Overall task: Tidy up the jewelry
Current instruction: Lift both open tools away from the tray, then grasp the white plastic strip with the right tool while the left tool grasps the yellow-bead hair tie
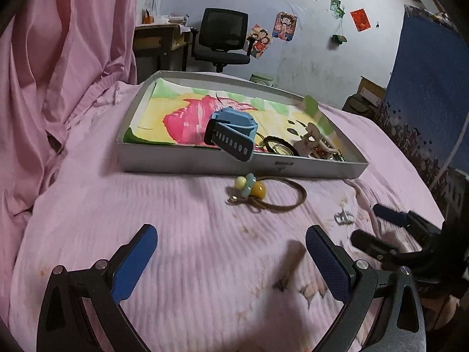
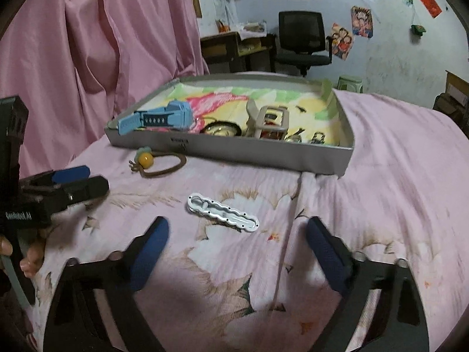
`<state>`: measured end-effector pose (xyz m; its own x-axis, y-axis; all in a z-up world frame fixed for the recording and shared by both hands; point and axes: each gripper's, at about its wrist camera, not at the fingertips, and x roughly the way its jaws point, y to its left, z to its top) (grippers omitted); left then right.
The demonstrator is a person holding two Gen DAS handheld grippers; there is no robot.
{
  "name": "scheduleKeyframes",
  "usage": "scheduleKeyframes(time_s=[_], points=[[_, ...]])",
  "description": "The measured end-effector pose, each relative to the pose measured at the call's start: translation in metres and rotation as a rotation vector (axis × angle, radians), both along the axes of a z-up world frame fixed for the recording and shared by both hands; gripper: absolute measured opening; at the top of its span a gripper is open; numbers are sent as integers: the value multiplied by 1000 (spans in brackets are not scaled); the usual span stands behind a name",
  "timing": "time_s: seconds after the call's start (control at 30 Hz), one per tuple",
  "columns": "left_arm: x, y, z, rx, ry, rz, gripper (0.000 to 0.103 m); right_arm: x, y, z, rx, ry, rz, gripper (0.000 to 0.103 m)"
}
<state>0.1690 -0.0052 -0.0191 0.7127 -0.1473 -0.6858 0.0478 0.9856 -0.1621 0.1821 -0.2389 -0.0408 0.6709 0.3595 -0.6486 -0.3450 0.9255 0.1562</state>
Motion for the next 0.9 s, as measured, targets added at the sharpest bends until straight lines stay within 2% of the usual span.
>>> scheduleKeyframes(time_s=[0.2, 0.33, 0.47, 0.63, 0.9], points=[[22, 1, -3, -46, 31, -17, 81, 11, 14, -7, -38, 29, 47, 64], [35, -3, -4, -65, 43, -33, 67, 17, 12, -9, 5, 49, 60, 54], [45, -7, -6, -73, 60, -43, 55, 23, 8, -12, 53, 66, 55, 38], [52, -12, -12, -51, 85, -42, 35, 13, 14, -14, 13, 57, 25, 37], [43, -12, -15, -56, 65, -44, 28, 8, 9, -12, 28, 70, -15, 37]])
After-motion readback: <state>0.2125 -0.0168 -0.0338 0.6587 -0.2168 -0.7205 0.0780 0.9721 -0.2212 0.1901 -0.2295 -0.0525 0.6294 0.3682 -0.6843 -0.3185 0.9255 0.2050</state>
